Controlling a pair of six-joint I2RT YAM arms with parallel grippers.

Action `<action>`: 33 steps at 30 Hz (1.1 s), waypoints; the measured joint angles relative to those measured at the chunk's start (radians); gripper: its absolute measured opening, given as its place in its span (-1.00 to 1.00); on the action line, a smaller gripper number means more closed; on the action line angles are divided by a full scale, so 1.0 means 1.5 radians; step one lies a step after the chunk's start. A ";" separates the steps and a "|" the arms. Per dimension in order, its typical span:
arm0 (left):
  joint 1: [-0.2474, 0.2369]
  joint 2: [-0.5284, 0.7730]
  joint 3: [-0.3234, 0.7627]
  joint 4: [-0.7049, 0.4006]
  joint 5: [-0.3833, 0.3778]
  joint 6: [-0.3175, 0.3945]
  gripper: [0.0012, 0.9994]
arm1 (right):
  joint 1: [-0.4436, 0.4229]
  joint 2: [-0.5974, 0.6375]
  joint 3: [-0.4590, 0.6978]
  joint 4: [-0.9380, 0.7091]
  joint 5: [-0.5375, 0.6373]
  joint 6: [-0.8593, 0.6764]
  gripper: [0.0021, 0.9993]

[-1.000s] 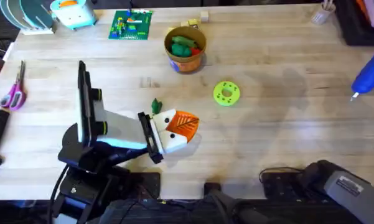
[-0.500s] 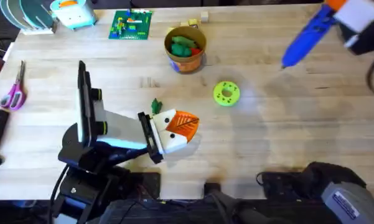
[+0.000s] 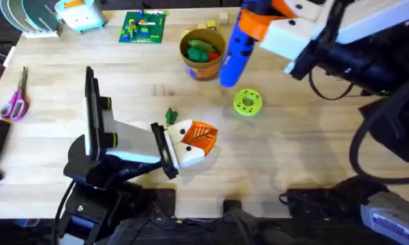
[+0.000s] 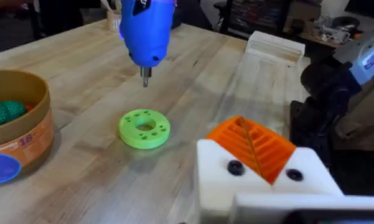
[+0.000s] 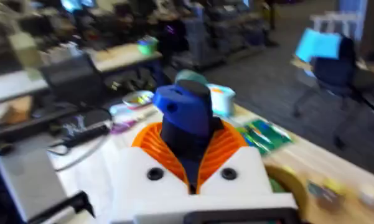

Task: Pick up the gripper from the table and insert it into the empty holder that is missing its gripper. Then pick up a screw, insert it into the mounting hole, and use the screwdriver to tighten it. Finally, clean up the table by picking up the vegetable and placing it into the bucket.

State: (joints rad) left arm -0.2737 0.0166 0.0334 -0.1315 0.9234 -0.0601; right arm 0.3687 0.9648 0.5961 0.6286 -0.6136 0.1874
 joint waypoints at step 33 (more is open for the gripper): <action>0.000 0.000 0.000 0.000 0.000 0.000 -0.97 | 0.238 0.068 0.042 0.119 -0.013 0.051 -0.95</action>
State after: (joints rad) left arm -0.2737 0.0166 0.0334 -0.1318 0.9234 -0.0601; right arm 0.7262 1.0672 0.6594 0.8070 -0.6334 0.2642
